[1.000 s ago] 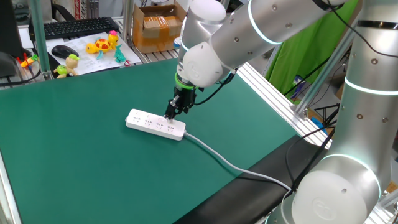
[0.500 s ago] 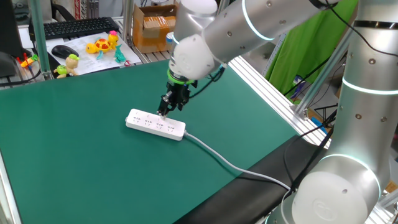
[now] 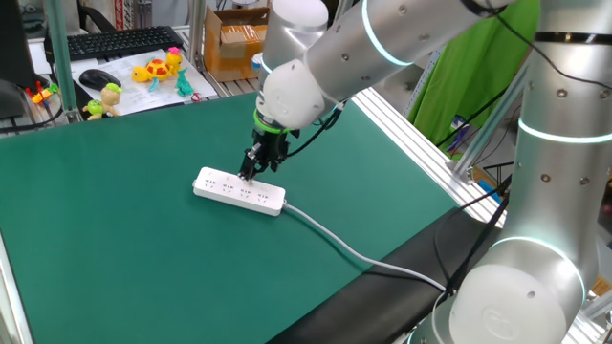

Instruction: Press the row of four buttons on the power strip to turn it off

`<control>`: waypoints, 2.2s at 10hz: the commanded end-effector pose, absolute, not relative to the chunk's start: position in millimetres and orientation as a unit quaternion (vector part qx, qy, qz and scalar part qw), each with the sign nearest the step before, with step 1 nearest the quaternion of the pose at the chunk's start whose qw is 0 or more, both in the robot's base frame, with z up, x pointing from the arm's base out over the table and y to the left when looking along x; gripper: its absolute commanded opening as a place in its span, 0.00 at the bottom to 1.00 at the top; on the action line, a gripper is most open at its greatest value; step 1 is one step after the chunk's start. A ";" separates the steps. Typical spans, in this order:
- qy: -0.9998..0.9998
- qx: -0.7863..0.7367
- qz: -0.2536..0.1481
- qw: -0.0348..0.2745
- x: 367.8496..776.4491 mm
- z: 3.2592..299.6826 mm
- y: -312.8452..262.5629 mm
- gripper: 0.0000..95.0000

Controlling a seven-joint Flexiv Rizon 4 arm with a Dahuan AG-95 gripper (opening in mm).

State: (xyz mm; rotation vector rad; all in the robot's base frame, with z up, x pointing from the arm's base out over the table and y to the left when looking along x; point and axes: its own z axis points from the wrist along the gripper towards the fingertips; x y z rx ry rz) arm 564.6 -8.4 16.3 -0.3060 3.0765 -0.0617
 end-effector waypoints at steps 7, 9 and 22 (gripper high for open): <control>0.996 -0.091 -0.019 0.011 567.0 38.0 -2.5 0.80; 0.996 -0.090 -0.019 0.015 570.5 33.7 0.6 0.80; 0.997 -0.069 -0.017 0.022 587.8 27.4 21.4 0.80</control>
